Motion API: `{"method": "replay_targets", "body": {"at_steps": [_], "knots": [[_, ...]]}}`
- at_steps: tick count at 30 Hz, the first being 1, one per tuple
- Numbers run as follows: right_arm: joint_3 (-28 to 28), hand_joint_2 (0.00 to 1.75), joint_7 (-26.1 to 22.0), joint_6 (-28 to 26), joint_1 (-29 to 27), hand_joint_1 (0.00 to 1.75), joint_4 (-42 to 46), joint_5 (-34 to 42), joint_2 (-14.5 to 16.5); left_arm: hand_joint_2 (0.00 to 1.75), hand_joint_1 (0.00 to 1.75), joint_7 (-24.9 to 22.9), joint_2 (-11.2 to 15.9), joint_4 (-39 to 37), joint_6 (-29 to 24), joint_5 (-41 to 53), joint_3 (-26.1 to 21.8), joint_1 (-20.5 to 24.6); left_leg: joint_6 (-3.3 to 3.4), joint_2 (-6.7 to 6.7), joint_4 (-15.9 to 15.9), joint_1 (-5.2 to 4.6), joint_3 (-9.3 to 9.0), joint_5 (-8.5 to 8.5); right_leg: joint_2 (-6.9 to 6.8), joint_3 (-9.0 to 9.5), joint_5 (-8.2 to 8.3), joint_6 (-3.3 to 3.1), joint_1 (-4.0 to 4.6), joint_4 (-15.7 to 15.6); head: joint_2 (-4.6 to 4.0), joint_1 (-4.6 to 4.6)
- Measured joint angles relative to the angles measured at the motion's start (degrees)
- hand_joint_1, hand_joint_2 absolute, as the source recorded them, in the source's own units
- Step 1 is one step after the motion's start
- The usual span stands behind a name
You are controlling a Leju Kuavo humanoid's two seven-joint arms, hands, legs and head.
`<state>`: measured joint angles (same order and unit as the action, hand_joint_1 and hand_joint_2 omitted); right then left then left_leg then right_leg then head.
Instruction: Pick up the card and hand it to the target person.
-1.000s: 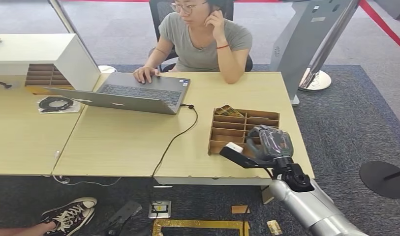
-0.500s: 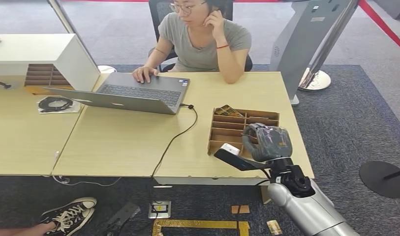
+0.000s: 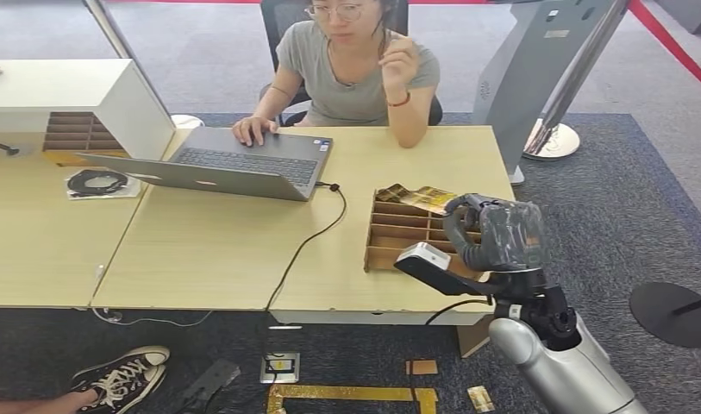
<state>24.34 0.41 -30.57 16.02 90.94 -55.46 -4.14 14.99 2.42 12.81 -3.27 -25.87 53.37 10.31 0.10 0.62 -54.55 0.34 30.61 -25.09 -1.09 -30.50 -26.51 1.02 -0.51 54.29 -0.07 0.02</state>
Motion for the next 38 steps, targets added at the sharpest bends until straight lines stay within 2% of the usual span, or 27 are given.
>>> {"method": "replay_targets", "body": {"at_steps": [5,9,17,22,31,33,35,37,38], "knots": [[-0.58,1.75,-0.07,1.72,2.43,1.75,1.49,-0.85,-0.75,1.75,0.0,0.07,-0.04,0.0,0.35,0.99,0.0,0.16,0.0,0.01,0.01,0.0,0.01,0.01,0.0,0.01,0.02,0.0,0.0,0.0,0.0,0.02],[-0.29,1.75,-0.91,2.43,7.47,1.75,-1.08,-1.24,-0.78,1.75,0.0,-0.48,-0.26,0.0,1.0,2.26,0.0,0.9,0.01,0.01,0.01,0.0,0.02,0.05,-0.01,0.02,0.07,0.01,0.0,0.02,0.0,-0.01],[0.66,1.75,-1.8,2.87,20.71,1.75,-15.31,0.61,-0.65,1.75,0.0,-1.77,-1.06,0.0,2.0,4.25,0.09,2.91,0.01,-0.05,-0.03,0.0,0.07,0.08,-0.08,0.04,0.12,0.06,0.0,0.03,0.0,0.02],[1.62,1.75,-1.18,2.99,27.78,1.75,-25.79,0.91,0.45,1.75,0.0,-2.3,-1.45,0.0,2.23,4.75,0.16,3.71,0.01,-0.08,-0.03,0.0,0.11,0.08,-0.1,0.02,0.12,0.06,0.0,0.04,0.0,0.02],[4.76,1.75,1.75,5.16,36.27,1.75,-43.14,-1.96,4.05,1.75,0.0,-2.74,-1.66,0.0,2.31,4.64,0.21,4.11,0.0,-0.1,-0.02,0.01,0.12,0.08,-0.11,-0.01,0.12,0.06,0.01,0.04,0.0,-0.03],[5.51,1.75,2.38,6.34,37.4,1.65,-45.94,-2.72,4.75,1.75,0.0,-2.73,-1.67,0.0,2.31,4.53,0.22,4.1,0.0,-0.1,-0.03,0.01,0.12,0.08,-0.11,-0.01,0.12,0.06,0.01,0.05,0.0,-0.01],[6.2,1.75,2.6,7.4,38.36,0.78,-48.1,-3.31,5.37,1.75,0.0,-2.71,-1.67,0.0,2.28,4.41,0.22,4.1,0.0,-0.1,-0.03,0.01,0.12,0.08,-0.11,0.0,0.12,0.06,0.01,0.04,0.0,0.02],[6.82,1.75,2.18,8.68,39.14,0.0,-49.98,-3.31,5.94,1.75,0.0,-2.62,-1.67,0.0,2.24,4.2,0.22,4.09,0.0,-0.09,-0.04,0.01,0.11,0.08,-0.11,0.0,0.12,0.06,0.01,0.04,0.0,0.02],[6.95,1.75,2.01,9.02,39.3,0.0,-50.4,-3.25,6.07,1.75,0.0,-2.59,-1.68,0.0,2.23,4.13,0.22,4.09,0.0,-0.1,-0.04,0.01,0.12,0.08,-0.11,0.0,0.12,0.06,0.01,0.04,0.0,0.02]]}}
